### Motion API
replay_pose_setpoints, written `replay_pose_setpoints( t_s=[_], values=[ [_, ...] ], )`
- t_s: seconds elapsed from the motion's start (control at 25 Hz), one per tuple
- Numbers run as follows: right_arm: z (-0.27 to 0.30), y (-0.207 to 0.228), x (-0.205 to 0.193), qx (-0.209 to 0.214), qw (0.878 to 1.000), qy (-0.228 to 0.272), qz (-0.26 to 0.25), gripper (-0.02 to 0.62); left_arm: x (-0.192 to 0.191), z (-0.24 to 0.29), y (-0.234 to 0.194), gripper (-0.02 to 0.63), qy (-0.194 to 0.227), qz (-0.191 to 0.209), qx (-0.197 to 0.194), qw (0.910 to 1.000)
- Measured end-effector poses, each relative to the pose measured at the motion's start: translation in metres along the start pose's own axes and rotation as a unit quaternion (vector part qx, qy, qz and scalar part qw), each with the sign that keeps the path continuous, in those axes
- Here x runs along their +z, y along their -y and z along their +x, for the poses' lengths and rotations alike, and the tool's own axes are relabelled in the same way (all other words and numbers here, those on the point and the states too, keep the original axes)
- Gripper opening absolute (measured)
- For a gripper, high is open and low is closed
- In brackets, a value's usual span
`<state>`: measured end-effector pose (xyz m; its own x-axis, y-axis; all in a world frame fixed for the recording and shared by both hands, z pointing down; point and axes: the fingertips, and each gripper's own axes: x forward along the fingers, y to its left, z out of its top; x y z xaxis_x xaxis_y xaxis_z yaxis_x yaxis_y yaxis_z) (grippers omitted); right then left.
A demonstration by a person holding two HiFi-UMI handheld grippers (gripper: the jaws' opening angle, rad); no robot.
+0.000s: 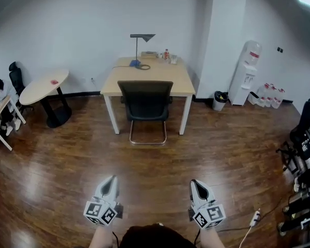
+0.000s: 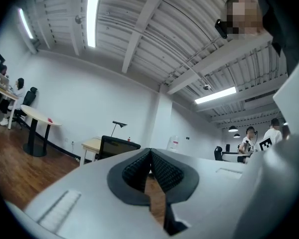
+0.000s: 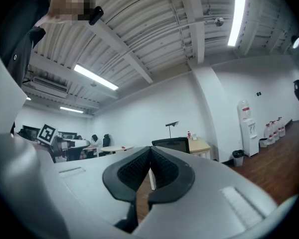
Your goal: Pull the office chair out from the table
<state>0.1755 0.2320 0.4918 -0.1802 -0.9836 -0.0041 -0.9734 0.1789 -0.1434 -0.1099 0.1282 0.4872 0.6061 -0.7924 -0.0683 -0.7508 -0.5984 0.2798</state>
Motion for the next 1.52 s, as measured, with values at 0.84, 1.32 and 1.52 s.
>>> replay_pose_setpoints(
  t_s=[0.84, 1.32, 1.52],
  values=[
    [0.204, 0.075, -0.018, -0.017, 0.999, -0.027, 0.034, 0.014, 0.01, 0.178, -0.104, 0.002, -0.031, 0.029, -0.002, 0.9991],
    [0.317, 0.076, -0.014, -0.025, 0.999, -0.019, 0.032, 0.014, 0.031, 0.249, -0.195, 0.002, -0.025, 0.032, 0.0, 0.9992],
    [0.344, 0.066, -0.013, -0.019, 0.999, -0.018, 0.032, 0.014, 0.032, 0.266, -0.212, 0.002, -0.029, 0.026, -0.004, 0.9992]
  ],
)
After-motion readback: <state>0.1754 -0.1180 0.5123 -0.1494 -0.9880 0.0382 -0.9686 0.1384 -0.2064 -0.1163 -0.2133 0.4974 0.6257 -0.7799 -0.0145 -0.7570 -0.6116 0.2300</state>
